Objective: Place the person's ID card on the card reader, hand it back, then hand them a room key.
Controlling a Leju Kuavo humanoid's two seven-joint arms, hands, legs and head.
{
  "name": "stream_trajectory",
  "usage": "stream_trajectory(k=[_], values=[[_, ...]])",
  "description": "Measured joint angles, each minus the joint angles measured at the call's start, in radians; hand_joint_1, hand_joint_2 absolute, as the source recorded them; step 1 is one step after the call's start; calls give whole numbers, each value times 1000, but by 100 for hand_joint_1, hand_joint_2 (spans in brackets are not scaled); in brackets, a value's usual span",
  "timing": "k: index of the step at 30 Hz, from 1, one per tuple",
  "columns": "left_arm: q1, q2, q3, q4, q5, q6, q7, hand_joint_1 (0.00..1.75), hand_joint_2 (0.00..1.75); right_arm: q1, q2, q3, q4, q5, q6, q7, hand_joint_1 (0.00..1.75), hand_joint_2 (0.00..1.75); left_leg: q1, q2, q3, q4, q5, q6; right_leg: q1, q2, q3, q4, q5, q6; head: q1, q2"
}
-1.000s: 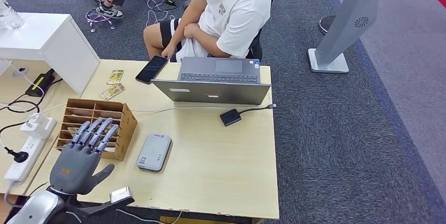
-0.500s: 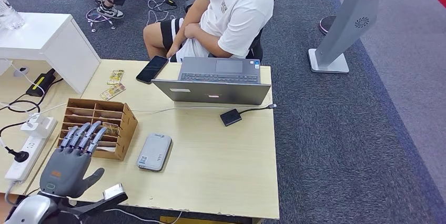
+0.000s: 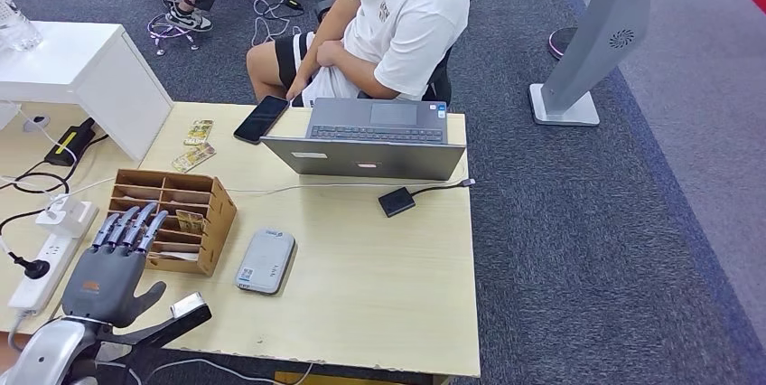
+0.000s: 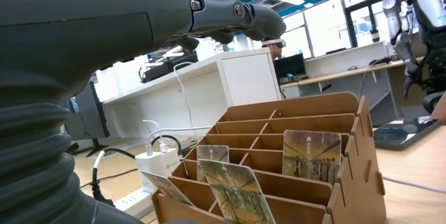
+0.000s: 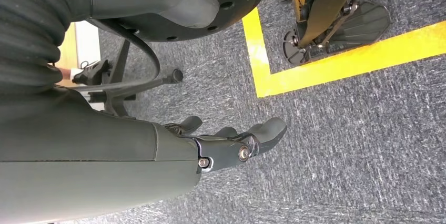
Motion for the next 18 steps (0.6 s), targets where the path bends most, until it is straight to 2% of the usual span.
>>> stream_trajectory(k=[18], values=[[-50,-48,10,135,-21,0,1,0,175,0,0,-3,0,20,9,14,0,175,0,0,0,0,0,0,0,0,0,0,0,0,0,0]])
